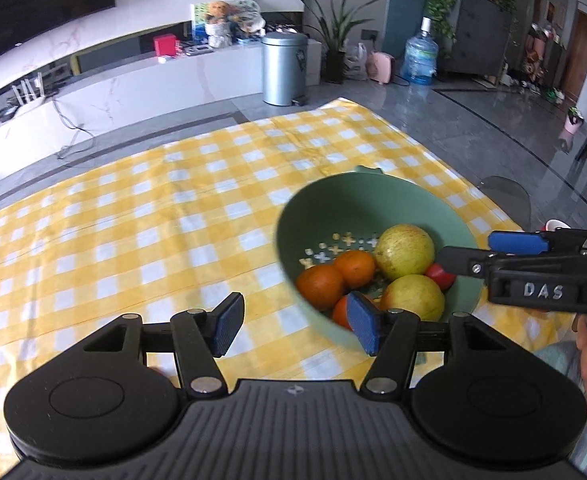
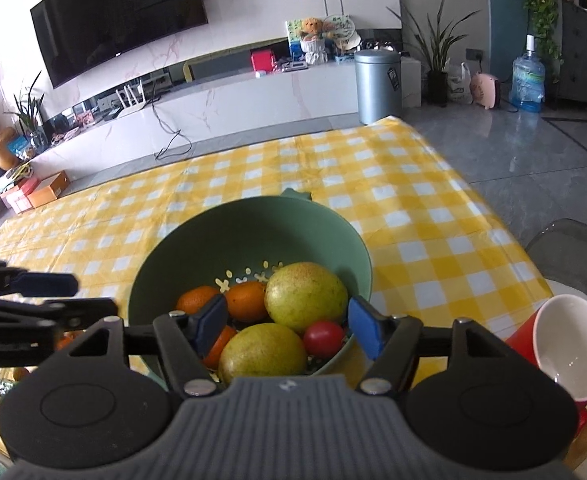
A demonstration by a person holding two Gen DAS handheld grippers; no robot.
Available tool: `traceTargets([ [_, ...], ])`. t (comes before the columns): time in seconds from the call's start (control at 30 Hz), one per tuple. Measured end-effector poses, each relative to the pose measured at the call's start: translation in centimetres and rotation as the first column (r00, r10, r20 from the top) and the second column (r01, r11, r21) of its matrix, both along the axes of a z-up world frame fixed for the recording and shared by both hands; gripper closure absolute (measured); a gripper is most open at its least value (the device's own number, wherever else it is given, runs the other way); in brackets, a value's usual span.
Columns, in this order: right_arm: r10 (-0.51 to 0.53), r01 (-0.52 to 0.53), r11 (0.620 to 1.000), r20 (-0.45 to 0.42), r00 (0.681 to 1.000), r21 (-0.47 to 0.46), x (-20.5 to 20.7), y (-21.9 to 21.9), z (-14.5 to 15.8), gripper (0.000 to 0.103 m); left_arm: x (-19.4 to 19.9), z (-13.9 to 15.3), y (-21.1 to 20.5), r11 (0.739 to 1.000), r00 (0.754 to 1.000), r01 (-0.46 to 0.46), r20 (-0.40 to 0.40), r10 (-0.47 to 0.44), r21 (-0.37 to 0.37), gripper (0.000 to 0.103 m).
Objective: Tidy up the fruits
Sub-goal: 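Move both open tools back to the fruit on the cloth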
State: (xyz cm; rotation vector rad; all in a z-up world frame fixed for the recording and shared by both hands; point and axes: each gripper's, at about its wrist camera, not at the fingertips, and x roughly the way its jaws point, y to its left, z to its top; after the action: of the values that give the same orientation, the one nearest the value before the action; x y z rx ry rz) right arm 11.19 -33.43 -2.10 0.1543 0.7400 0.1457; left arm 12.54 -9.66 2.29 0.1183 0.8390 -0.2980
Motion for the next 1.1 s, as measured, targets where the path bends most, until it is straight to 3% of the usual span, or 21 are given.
traceTargets([
  [0.27,-0.014,0.013,1.0,0.09,0.996,0.011,-2.4,2.5,0.7,0.029,-2.4,1.1,4.3,0.998,0.998,-0.06,0.025,0.061,-0.026,0.033],
  [0.5,0.024,-0.038,0.995,0.149,0.989,0.095,-4.7,6.0,0.3,0.027,-4.3,1.0,9.3,0.984,0.989,-0.147,-0.005,0.147,-0.106,0.033],
  [0.73,0.13,-0.146,0.981,0.126,0.983,0.124,-5.7,10.6,-1.2,0.028,-5.1,-0.7,13.6,0.954,0.966,-0.26,-0.055,0.255,-0.146,0.034],
  [1.0,0.235,-0.243,0.962,0.072,0.969,0.124,-5.2,14.8,-3.2,0.035,-5.2,-2.3,16.5,0.93,0.948,-0.317,-0.099,0.303,-0.187,0.038],
  [1.1,0.26,-0.266,0.956,0.06,0.964,0.121,-4.8,15.7,-3.6,0.039,-4.8,-3.0,16.6,0.933,0.951,-0.305,-0.113,0.288,-0.19,0.041],
])
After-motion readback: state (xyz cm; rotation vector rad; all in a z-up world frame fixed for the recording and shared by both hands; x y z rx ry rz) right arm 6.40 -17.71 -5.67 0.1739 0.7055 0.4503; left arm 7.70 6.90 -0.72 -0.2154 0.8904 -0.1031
